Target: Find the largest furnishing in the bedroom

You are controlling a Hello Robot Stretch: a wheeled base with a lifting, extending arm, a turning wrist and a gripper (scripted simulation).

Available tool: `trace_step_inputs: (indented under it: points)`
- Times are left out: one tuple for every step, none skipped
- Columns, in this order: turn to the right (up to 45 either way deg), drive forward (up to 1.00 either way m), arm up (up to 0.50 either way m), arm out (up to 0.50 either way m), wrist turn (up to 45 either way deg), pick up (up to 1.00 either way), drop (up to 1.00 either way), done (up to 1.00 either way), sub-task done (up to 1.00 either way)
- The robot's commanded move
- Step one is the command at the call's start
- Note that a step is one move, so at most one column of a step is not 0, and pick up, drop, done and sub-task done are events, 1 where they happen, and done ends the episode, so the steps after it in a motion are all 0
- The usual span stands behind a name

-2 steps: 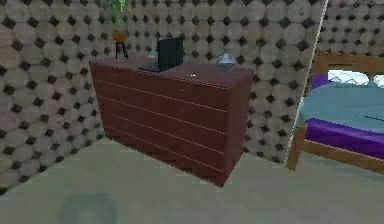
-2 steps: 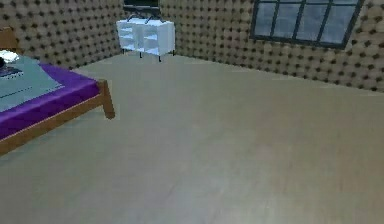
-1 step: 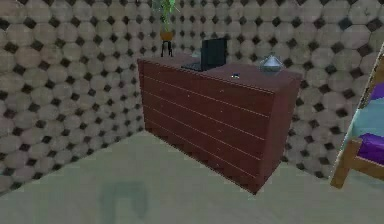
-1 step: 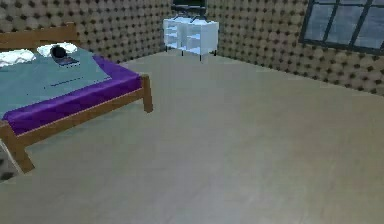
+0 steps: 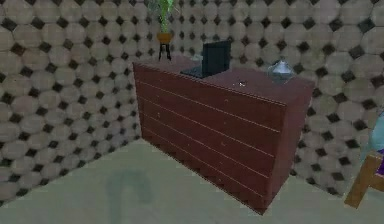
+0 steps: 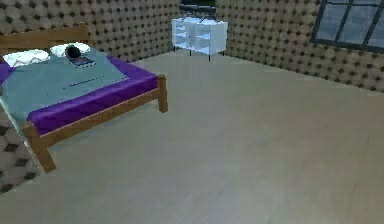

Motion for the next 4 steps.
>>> trace_step_inputs:
  points:
    - [-45.0, 0.0, 0.0, 0.0, 0.0, 0.0, 0.0, 0.0, 0.0]
    - [0.0, 1.0, 0.0, 0.0, 0.0, 0.0, 0.0, 0.0, 0.0]
    - [-9.0, 0.0, 0.0, 0.0, 0.0, 0.0, 0.0, 0.0, 0.0]
    - [0.0, 0.35, 0.0, 0.0, 0.0, 0.0, 0.0, 0.0, 0.0]
